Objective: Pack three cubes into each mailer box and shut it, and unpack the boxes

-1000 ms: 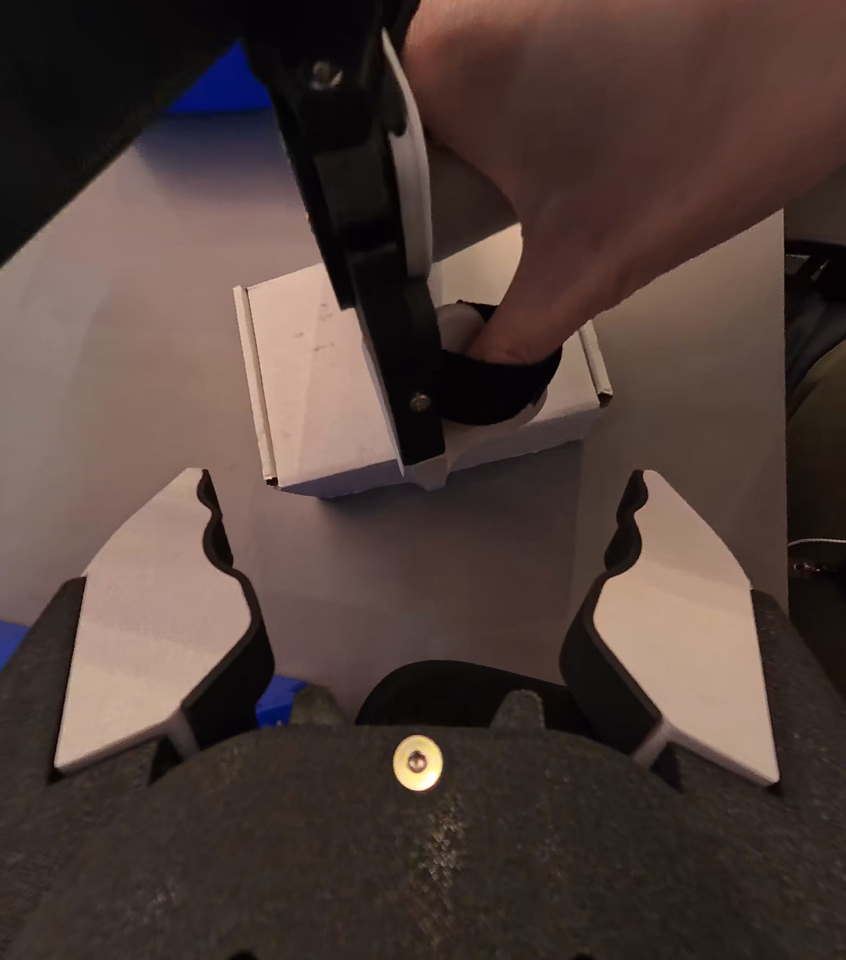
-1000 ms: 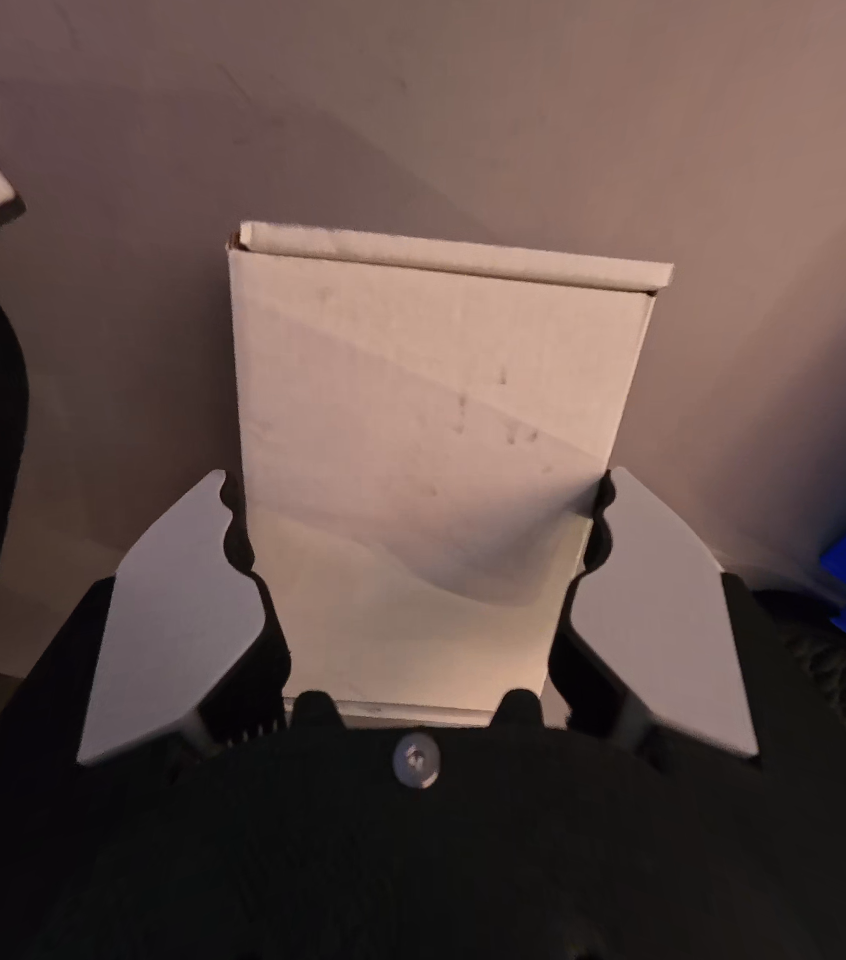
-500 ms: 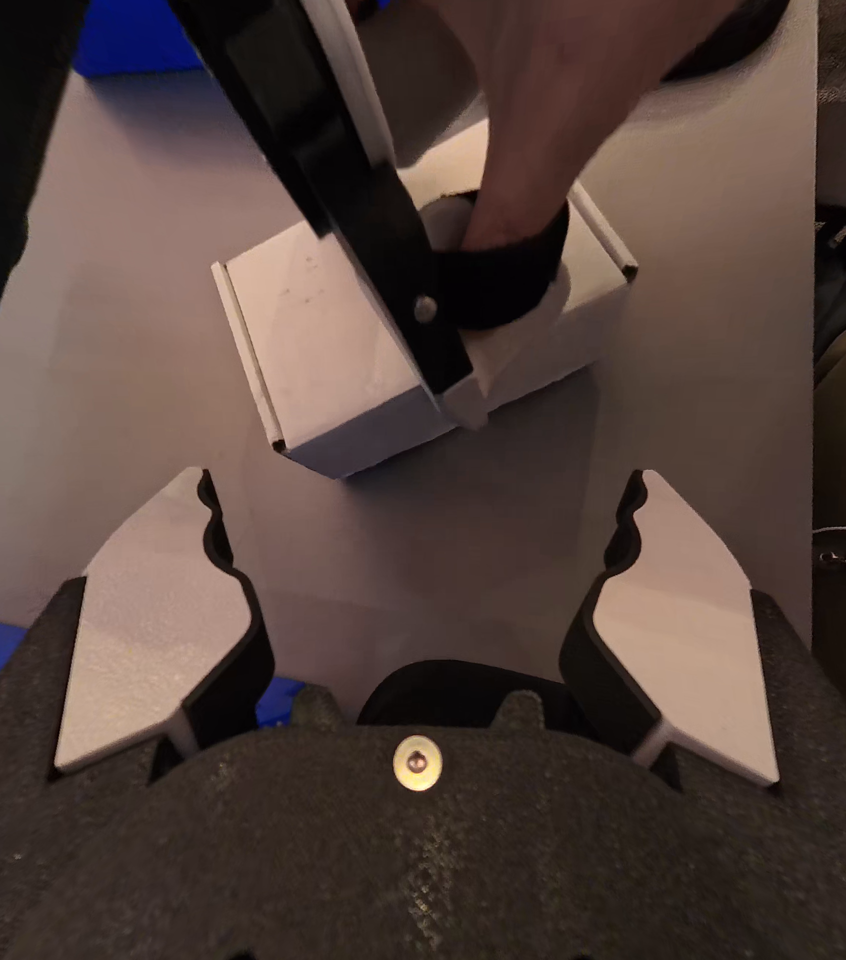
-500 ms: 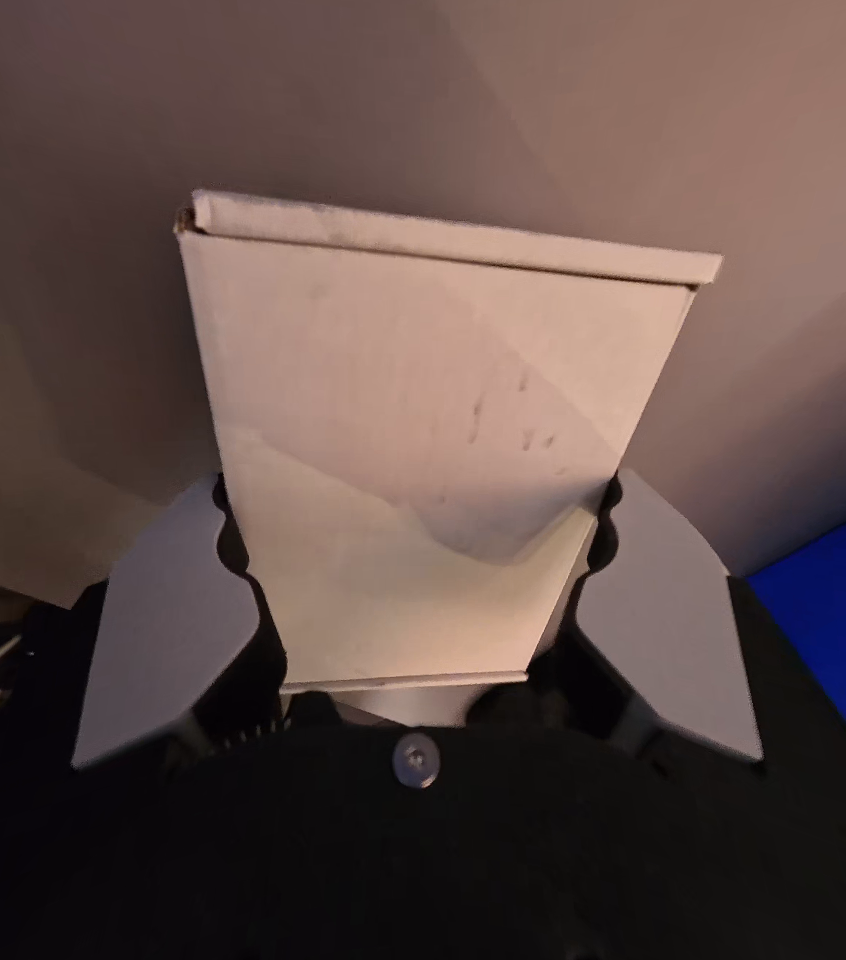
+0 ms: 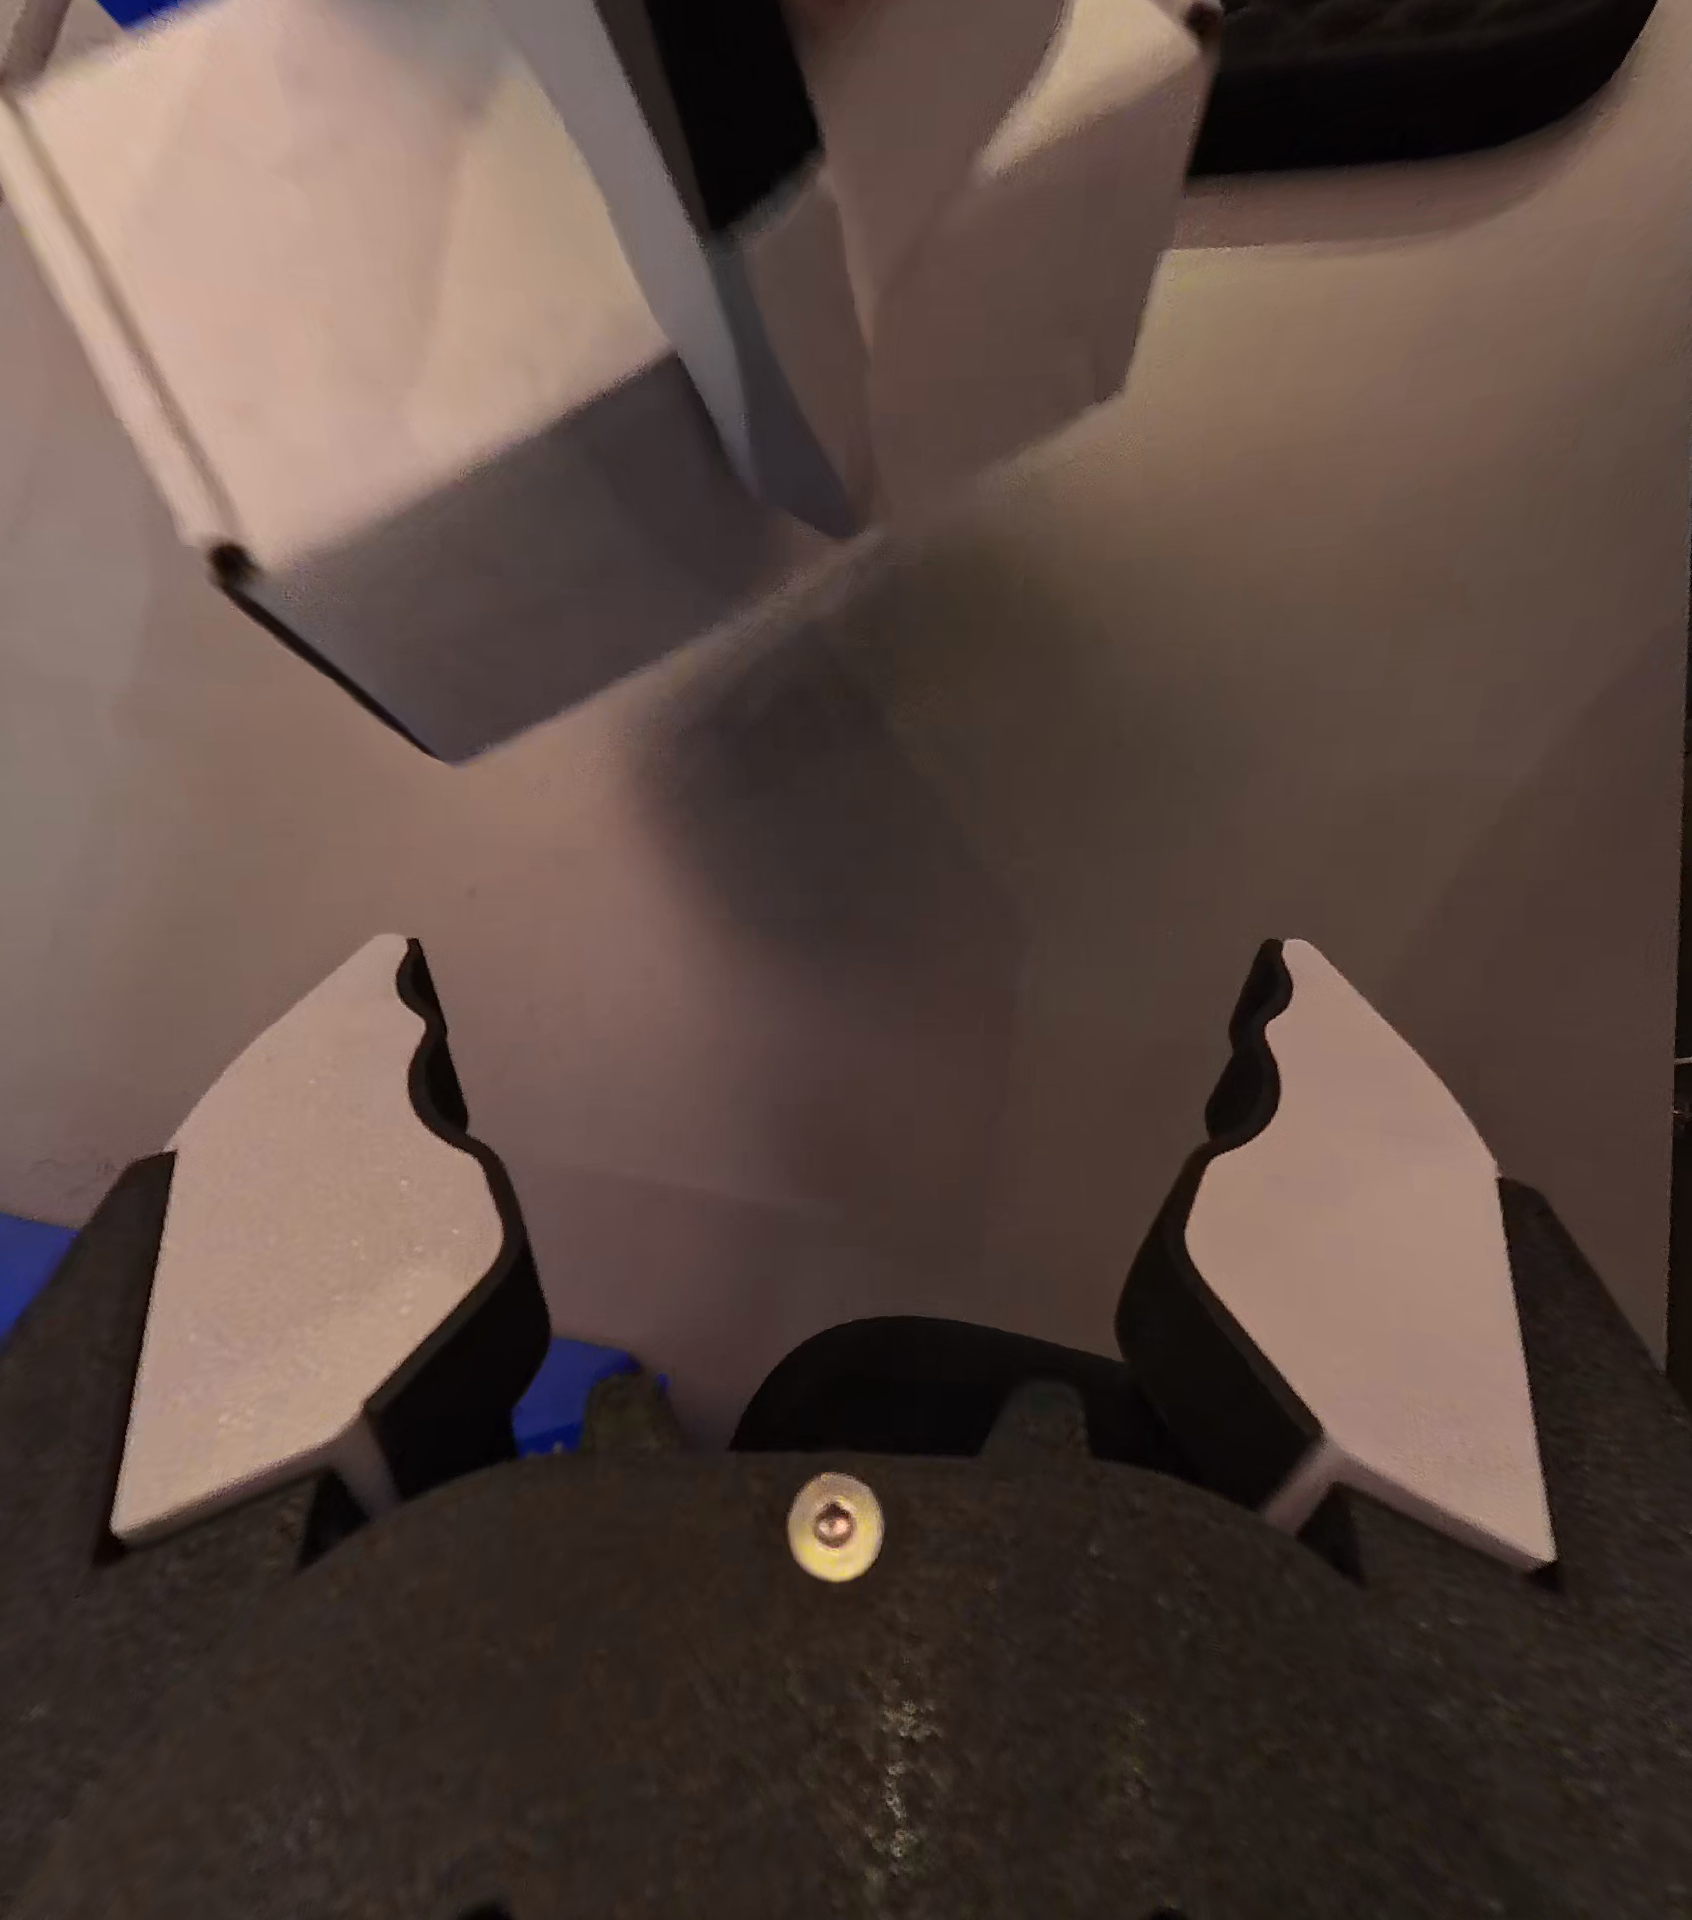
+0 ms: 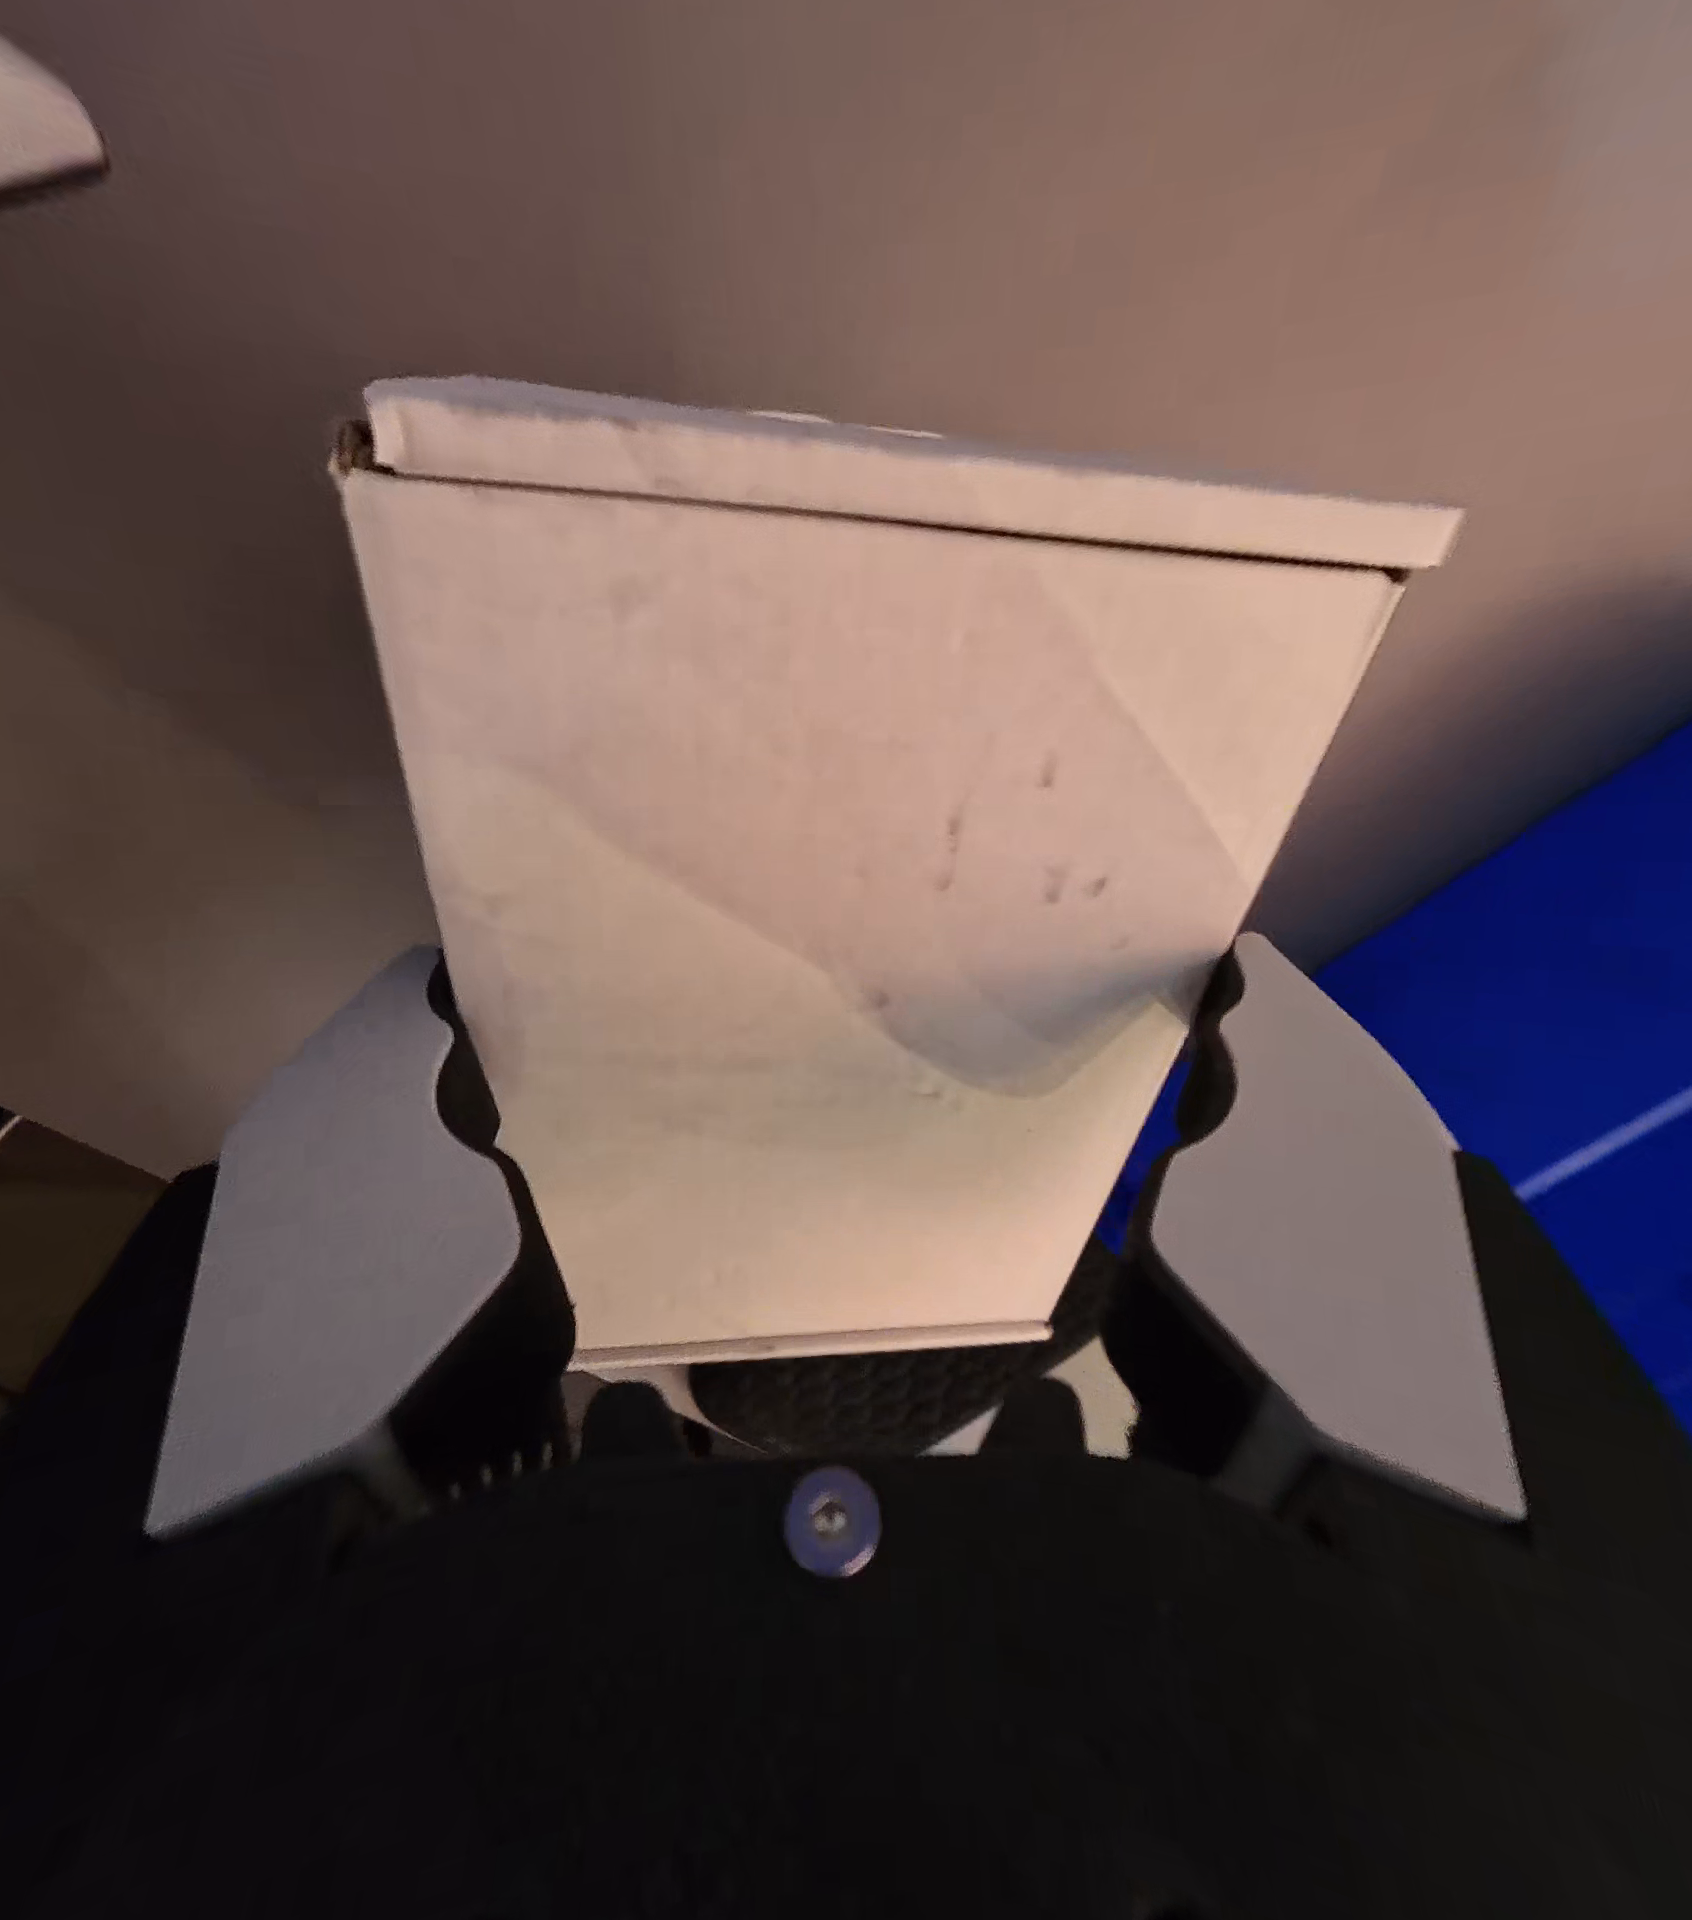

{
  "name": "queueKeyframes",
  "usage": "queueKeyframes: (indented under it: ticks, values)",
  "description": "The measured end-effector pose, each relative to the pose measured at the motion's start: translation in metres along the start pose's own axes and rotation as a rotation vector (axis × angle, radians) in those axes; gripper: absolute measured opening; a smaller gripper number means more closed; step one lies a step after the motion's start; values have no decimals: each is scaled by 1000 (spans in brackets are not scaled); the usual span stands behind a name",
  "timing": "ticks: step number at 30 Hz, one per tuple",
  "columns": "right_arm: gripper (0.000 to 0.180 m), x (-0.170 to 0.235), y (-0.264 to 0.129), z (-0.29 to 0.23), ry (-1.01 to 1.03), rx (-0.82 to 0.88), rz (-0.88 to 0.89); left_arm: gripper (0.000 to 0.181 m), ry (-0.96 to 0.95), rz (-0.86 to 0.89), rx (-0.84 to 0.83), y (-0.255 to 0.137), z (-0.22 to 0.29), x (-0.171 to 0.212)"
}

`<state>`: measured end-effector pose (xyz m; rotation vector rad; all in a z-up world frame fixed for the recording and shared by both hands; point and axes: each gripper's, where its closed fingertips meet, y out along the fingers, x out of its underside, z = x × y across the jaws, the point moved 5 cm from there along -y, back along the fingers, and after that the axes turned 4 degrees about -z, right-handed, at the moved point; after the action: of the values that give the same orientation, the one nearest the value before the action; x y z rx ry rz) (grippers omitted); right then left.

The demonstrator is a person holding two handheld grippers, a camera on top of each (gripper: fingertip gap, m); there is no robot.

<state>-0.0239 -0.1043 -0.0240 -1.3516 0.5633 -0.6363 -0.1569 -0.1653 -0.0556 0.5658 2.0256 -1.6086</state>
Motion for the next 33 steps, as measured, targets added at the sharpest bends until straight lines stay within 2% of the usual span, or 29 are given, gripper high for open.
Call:
queueKeyframes:
  ticks: [7,10,14,18,24,33]
  values:
    - [131,-1,-81,66,-26,105,19,139,1,-21,10,7,1,2]
    - [131,6,-116,113,-106,231,24,139,4,-51,21,14,2,5]
    - [131,23,-129,168,-291,318,47,140,5,-117,35,28,4,13]
    - [131,54,-104,214,-384,346,1,140,0,-142,71,38,9,14]
    - [131,92,-29,261,-491,354,-154,140,8,-93,153,53,26,4]
    - [131,84,47,286,-603,305,-144,140,42,-127,195,66,40,4]
